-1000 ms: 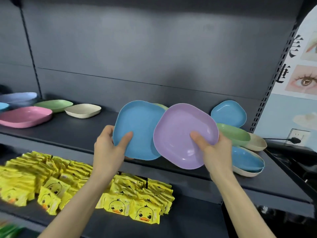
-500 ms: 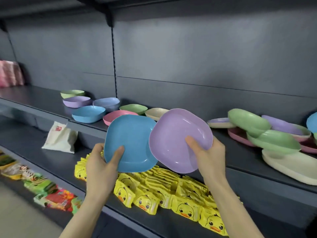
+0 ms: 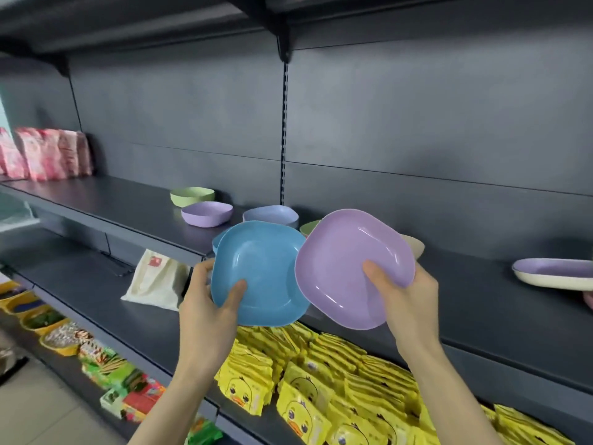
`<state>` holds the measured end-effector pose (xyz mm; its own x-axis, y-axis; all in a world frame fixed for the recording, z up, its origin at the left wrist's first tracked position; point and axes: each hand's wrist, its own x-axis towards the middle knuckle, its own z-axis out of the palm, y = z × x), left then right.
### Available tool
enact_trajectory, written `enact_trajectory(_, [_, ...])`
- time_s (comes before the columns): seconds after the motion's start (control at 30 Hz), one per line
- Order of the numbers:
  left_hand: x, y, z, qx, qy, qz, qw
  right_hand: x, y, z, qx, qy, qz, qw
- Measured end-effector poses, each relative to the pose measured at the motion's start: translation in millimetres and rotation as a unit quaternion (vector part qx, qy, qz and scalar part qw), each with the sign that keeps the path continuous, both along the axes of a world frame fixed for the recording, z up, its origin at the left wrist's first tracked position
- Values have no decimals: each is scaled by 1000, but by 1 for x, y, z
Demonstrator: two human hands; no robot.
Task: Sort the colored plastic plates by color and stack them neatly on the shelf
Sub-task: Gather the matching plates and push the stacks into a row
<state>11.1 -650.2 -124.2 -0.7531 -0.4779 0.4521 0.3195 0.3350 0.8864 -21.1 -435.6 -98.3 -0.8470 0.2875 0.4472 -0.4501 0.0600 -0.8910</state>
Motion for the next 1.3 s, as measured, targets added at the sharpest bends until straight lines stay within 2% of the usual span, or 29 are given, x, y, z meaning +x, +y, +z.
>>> enact_trajectory(0.2, [-78, -49, 10, -44, 22, -27, 998, -77, -48, 3, -7, -16, 3, 1000])
enact_trajectory(0.4, [-152, -94, 17, -44, -30, -52, 997, -146, -84, 1, 4, -47, -22, 999])
enact_trajectory(0.53, [-183, -113, 18, -88, -67, -86, 990, -168, -96, 0, 6, -59, -50, 997])
enact_trajectory(0.73, [-222, -136, 17, -180, -109, -162, 964, -185, -119, 1, 23, -67, -112, 991])
enact_trajectory(0.93, [-250, -153, 6, -278, -171, -192, 925, -185, -144, -1, 27, -70, -177, 981])
enact_trajectory(1.2, [-265, -155, 1, -280, -219, -266, 896, -189, -162, -4, 58, -82, -213, 972])
enact_trajectory(1.3, [-269, -159, -1, -240, -198, -303, 901, -193, -167, 1, 64, -80, -207, 973])
